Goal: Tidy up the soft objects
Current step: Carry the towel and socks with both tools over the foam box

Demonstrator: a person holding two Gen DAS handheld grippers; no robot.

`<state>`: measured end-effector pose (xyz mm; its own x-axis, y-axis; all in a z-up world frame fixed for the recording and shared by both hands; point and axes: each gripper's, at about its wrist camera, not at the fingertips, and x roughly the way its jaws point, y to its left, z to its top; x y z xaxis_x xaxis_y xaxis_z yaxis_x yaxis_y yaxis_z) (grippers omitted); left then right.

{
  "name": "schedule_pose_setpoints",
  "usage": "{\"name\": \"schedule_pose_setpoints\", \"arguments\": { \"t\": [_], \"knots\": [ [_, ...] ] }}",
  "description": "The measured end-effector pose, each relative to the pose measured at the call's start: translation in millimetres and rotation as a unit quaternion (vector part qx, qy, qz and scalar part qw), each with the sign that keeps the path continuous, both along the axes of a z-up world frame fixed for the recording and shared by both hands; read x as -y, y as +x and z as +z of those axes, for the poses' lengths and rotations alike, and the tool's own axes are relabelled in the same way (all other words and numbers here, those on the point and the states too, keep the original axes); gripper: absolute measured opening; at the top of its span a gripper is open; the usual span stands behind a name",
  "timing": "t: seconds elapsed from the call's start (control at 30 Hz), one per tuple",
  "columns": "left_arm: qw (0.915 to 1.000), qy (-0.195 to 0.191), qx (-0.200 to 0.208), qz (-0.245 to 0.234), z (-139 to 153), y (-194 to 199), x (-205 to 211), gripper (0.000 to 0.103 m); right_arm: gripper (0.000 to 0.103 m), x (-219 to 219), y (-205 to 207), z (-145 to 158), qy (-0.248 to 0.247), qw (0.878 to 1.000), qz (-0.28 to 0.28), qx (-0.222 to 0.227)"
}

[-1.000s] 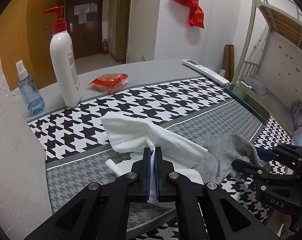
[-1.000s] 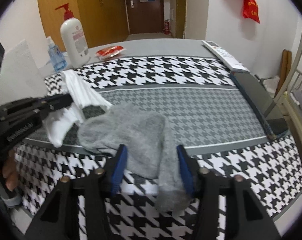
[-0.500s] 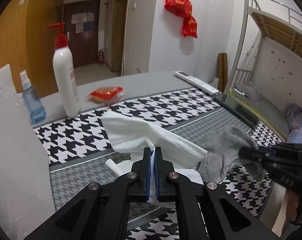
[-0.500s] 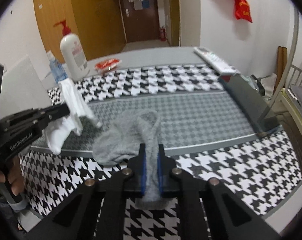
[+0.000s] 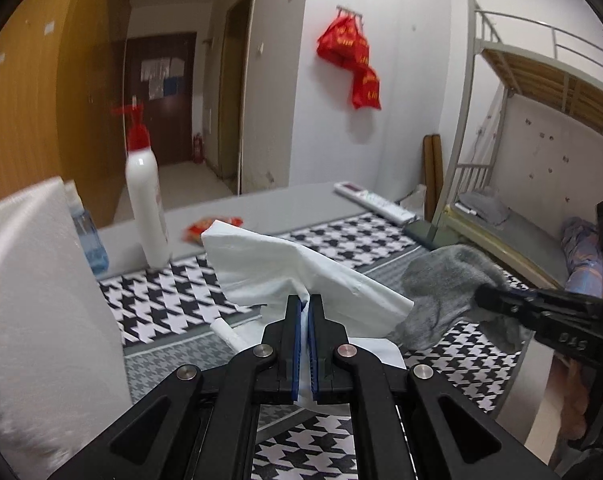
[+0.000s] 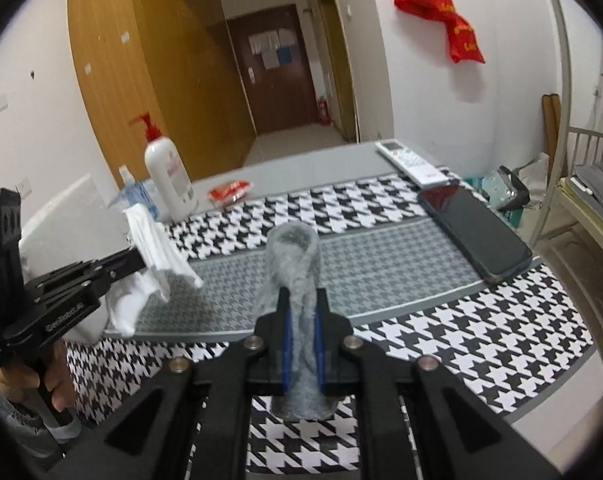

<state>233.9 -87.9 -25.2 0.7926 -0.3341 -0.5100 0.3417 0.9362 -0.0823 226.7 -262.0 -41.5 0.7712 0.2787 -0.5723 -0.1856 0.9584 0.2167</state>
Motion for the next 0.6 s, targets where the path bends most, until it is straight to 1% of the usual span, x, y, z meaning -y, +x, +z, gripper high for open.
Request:
{"name": "schedule_pose_setpoints", "arguments": {
  "t": [0.1,0.23,0.3,0.5,0.6],
  "knots": [
    [0.9999,-0.004,0.013,-0.007,9.0,-13.4,-2.8,0.004,0.012,-3.3,-2.8,3.2,0.013,1.0,-0.001,0.003],
    [0.9995,-0.011,0.026,-0.013,15.4,-27.8,-7.4,0.004,0.012,-8.0,-14.2,13.7,0.016,0.999,0.004,0.032],
    [0.9994,-0.012,0.03,-0.013,18.6,-32.9,-10.7,0.004,0.012,-11.2,-17.7,15.5,0.021,0.999,0.008,0.04],
    [0.9984,-0.017,0.053,-0.008,33.5,-45.5,-22.0,0.004,0.012,-23.6,-23.8,17.5,0.02,0.998,0.02,0.047],
    [0.9981,-0.012,0.06,-0.007,39.5,-48.9,-24.9,0.004,0.012,-27.0,-26.7,22.0,0.021,0.998,0.024,0.057]
  ]
}}
